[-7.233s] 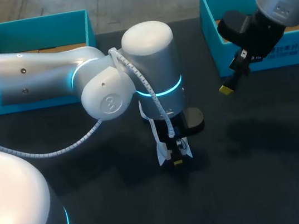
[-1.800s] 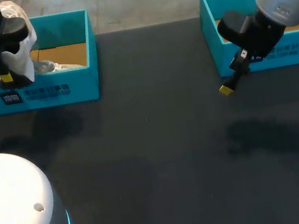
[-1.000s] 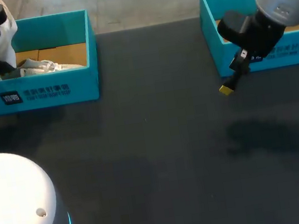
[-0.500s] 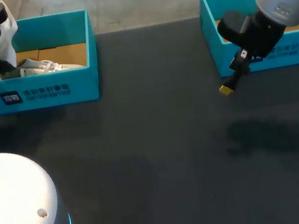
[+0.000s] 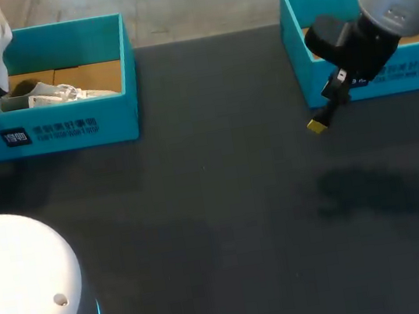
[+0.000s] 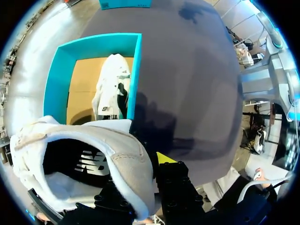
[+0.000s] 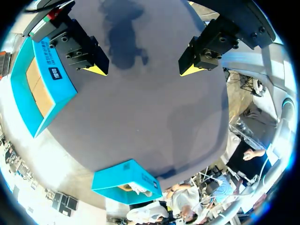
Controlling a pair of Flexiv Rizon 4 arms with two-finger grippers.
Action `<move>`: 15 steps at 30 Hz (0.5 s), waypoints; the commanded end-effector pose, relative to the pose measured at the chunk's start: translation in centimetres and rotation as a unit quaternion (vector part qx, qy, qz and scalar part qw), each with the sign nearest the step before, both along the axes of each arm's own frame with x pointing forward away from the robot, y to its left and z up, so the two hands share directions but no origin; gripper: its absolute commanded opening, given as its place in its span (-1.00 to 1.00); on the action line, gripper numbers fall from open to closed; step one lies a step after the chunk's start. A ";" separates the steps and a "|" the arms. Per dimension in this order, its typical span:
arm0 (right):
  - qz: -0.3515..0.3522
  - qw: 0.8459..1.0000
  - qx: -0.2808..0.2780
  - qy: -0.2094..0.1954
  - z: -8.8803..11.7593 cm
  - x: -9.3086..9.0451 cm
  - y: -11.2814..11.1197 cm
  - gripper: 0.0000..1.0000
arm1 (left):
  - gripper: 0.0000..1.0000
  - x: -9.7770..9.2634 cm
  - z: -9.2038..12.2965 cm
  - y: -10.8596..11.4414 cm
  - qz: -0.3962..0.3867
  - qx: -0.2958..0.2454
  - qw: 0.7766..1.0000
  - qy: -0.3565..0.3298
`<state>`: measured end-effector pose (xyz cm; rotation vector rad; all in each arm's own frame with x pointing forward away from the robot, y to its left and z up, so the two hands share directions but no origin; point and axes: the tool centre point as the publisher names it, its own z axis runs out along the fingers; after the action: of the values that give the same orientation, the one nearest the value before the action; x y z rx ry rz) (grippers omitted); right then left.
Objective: Take the shoe out of the shoebox, open the shoe tongue, remove and reinsert the insole, then place the shoe into the shoebox
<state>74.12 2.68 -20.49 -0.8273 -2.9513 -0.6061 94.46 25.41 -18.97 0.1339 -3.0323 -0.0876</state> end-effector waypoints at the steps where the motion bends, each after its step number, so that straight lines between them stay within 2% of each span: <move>1: 0.000 1.000 -0.001 0.001 -0.1 0.1 0.0 1.00 | -1.00 2.7 -0.2 0.7 0.000 -0.004 1.000 0.010; 6: 0.000 1.000 -0.001 0.001 -0.1 0.1 0.0 1.00 | -1.00 5.1 -0.1 1.5 -0.003 -0.015 1.000 -0.014; 15: 0.000 1.000 -0.001 0.001 -0.1 0.1 0.0 1.00 | -1.00 8.1 0.0 1.2 -0.014 -0.005 0.999 -0.038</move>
<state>74.11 2.68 -20.49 -0.8273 -2.9513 -0.6061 101.67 26.92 -19.13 0.0997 -3.1226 -0.0604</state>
